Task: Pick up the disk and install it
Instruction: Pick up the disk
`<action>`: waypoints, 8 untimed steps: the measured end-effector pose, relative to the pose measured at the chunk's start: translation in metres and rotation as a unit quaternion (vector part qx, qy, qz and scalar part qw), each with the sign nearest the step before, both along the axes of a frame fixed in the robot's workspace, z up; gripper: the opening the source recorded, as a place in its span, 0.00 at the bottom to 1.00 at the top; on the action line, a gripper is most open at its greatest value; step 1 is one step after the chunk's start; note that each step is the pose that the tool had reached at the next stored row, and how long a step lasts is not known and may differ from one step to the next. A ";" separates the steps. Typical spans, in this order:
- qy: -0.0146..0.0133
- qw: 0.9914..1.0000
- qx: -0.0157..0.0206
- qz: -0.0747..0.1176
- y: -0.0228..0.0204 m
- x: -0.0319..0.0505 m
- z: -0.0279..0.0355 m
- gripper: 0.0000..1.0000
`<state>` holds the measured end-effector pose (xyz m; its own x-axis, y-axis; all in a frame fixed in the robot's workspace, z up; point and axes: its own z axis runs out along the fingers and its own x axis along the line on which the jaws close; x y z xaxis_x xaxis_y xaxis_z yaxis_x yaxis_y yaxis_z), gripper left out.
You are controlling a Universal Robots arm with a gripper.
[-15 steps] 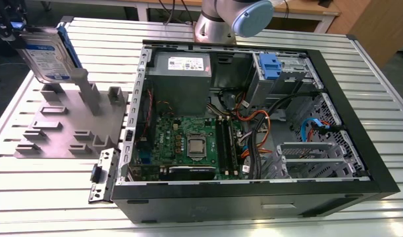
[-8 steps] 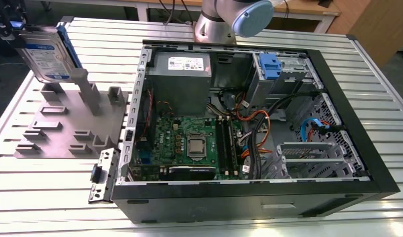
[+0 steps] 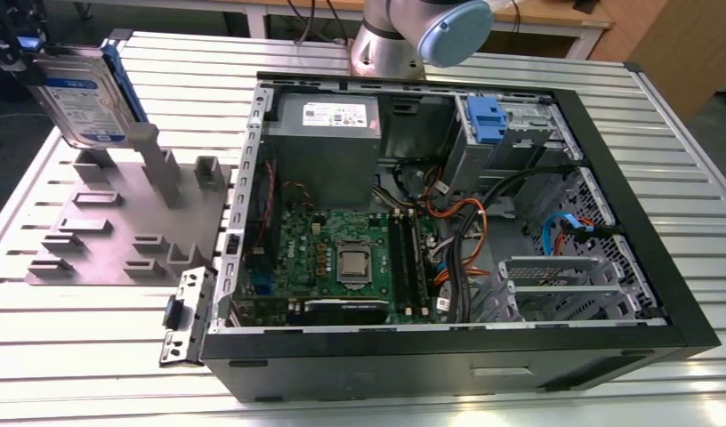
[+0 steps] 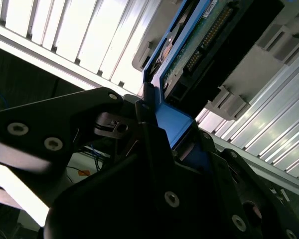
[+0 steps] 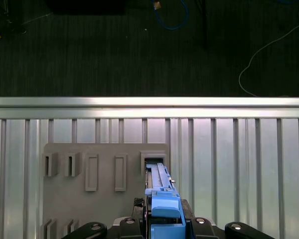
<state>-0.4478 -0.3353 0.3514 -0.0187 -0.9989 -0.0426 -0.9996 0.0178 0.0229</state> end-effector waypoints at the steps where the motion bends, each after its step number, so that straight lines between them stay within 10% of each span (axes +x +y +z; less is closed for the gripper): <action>1: 0.000 1.000 0.000 0.000 0.0000 0.0000 0.0002 0.37; 8: 0.000 1.000 0.000 0.000 0.0000 0.0000 0.0022 0.37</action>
<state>-0.4478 -0.3353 0.3536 -0.0186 -0.9989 -0.0426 -0.9996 0.0176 0.0230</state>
